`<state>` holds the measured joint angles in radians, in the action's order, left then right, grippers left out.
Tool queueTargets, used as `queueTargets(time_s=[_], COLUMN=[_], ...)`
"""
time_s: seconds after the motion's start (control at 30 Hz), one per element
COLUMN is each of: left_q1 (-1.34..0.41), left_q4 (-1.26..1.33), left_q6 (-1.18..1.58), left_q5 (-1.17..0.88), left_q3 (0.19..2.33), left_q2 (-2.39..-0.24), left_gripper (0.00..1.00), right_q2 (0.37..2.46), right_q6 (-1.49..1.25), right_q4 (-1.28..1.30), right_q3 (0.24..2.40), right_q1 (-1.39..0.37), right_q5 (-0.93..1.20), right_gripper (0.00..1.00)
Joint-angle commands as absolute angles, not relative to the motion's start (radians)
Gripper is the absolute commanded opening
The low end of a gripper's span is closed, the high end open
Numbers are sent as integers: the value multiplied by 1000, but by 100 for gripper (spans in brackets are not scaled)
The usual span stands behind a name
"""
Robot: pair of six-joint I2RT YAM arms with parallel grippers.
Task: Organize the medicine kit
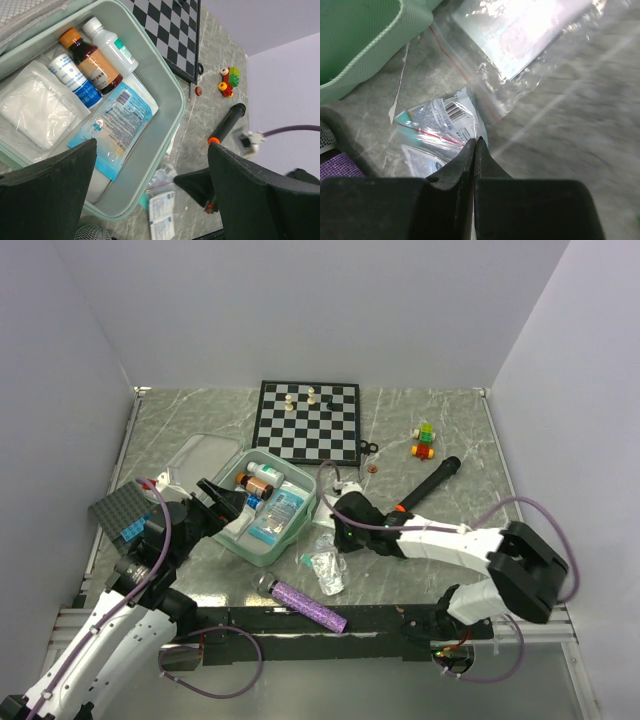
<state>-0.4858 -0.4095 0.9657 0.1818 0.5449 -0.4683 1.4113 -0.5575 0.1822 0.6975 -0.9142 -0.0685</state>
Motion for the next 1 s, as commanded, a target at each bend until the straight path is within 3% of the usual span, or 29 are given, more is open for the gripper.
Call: queueTargets(time_s=[0.0, 0.5, 0.53, 0.57, 0.67, 0.8, 0.97], left_q1=[-483, -485, -483, -483, -483, -483, -483], left_q4=[-397, -388, -390, -390, -390, -385, -370], left_q6=[974, 977, 979, 979, 980, 980, 985], left_q5=[190, 160, 160, 158, 156, 153, 138], left_q3=[546, 545, 543, 542, 540, 538, 532], left_q2=[-463, -488, -489, -488, -485, -485, -502], left_gripper=[97, 97, 97, 98, 98, 98, 98], right_q2=[1246, 1091, 1098, 1098, 1082, 1095, 1179], right_q6=[-538, -497, -506, -515, -537, -520, -497], right_q4=[293, 380, 385, 387, 379, 388, 391], right_q3=[699, 683, 675, 667, 641, 637, 658], right_q1=[-894, -879, -879, -879, -880, -890, -929], right_q5=[-192, -261, -258, -255, -245, -227, -193], right_gripper=[0, 0, 6, 21, 53, 64, 65])
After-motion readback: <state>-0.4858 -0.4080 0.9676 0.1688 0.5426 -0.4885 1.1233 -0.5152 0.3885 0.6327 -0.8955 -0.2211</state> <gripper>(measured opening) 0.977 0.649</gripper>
